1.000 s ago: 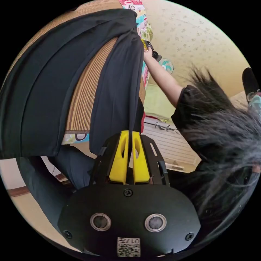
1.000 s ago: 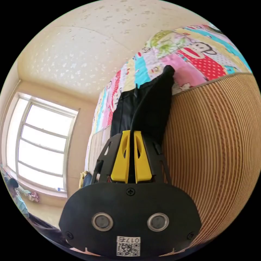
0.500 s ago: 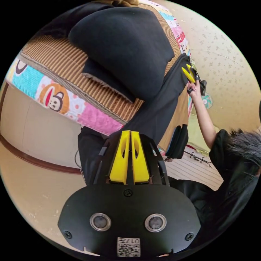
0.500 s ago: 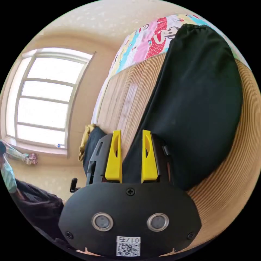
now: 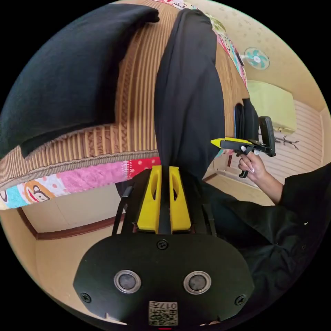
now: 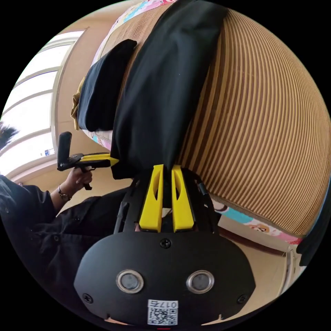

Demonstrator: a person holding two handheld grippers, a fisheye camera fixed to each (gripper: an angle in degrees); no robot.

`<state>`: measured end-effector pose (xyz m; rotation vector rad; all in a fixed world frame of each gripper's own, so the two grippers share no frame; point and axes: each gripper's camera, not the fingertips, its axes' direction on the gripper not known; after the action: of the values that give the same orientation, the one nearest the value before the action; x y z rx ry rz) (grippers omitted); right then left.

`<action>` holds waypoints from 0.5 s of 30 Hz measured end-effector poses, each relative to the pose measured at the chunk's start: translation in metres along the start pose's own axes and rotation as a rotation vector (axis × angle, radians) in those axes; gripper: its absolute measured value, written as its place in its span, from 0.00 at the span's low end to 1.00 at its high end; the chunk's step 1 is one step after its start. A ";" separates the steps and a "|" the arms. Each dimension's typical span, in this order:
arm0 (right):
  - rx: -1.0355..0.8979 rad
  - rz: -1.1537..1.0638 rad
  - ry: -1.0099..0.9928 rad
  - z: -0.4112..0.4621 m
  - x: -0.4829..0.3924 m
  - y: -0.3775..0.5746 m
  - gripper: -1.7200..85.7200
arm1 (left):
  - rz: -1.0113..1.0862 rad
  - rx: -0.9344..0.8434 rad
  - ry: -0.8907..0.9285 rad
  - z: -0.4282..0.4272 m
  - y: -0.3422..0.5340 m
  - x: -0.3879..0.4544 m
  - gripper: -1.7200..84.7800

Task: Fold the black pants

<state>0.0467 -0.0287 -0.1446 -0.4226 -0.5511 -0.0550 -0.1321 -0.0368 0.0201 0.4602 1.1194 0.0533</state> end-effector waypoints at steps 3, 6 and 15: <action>-0.116 0.018 -0.015 -0.007 0.026 0.035 0.08 | 0.033 -0.243 -0.103 0.039 -0.004 0.024 0.07; -0.119 -0.044 -0.105 -0.034 0.046 0.052 0.10 | 0.001 -0.140 -0.033 0.019 -0.016 0.027 0.08; 0.269 0.125 -0.482 -0.090 0.210 -0.029 0.16 | -0.036 0.272 0.156 -0.043 -0.127 -0.005 0.16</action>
<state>0.2655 -0.0789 -0.0937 -0.2032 -0.9911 0.2452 -0.1953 -0.1389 -0.0390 0.6876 1.2948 -0.0974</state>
